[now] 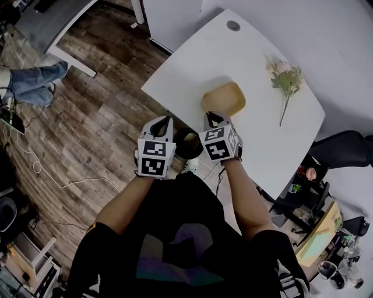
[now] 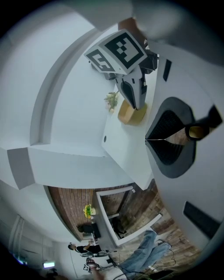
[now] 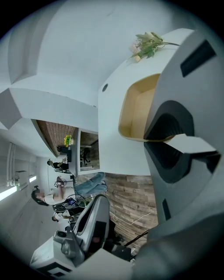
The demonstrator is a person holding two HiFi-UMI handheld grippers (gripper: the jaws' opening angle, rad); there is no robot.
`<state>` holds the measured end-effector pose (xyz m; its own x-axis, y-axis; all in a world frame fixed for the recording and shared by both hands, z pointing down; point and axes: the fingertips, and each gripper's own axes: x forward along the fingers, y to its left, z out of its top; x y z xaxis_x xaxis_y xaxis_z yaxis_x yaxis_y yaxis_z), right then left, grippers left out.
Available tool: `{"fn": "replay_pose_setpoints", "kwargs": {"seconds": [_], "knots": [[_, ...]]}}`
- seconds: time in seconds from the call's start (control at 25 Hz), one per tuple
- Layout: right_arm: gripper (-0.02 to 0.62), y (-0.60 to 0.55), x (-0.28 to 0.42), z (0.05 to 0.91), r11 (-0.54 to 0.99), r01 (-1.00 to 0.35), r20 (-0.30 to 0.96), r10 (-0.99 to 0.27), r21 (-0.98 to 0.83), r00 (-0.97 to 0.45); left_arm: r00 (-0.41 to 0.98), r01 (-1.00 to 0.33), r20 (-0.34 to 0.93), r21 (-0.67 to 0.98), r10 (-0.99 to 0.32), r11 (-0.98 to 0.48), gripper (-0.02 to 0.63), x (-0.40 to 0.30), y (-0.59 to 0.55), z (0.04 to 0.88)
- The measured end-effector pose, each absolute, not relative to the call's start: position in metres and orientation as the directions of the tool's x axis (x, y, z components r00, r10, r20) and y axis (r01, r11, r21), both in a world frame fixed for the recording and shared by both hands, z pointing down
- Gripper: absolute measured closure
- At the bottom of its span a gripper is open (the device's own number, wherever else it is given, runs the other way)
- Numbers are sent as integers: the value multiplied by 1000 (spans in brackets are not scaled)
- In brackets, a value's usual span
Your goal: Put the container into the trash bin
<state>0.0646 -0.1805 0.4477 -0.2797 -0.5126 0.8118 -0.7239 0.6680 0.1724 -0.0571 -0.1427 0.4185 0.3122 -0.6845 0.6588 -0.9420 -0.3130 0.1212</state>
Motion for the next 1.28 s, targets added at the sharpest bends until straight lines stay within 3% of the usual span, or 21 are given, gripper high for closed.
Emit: {"fn": "replay_pose_setpoints", "kwargs": {"seconds": [0.6,1.04,1.28], "knots": [[563,-107,-32,393,673,-705,740,-588,223,-327,342,-934,625,147,-702,-324,597,-137,-74,415],[563,-14,-112,403,767,-613,742,-521,190,-422,281,-956,635,122,-720,-266,597,-199,0,420],[563,13,-122,417,797,-588,742,-475,137,-472,252,-963,656,98,-711,-251,597,-205,20,427]]}}
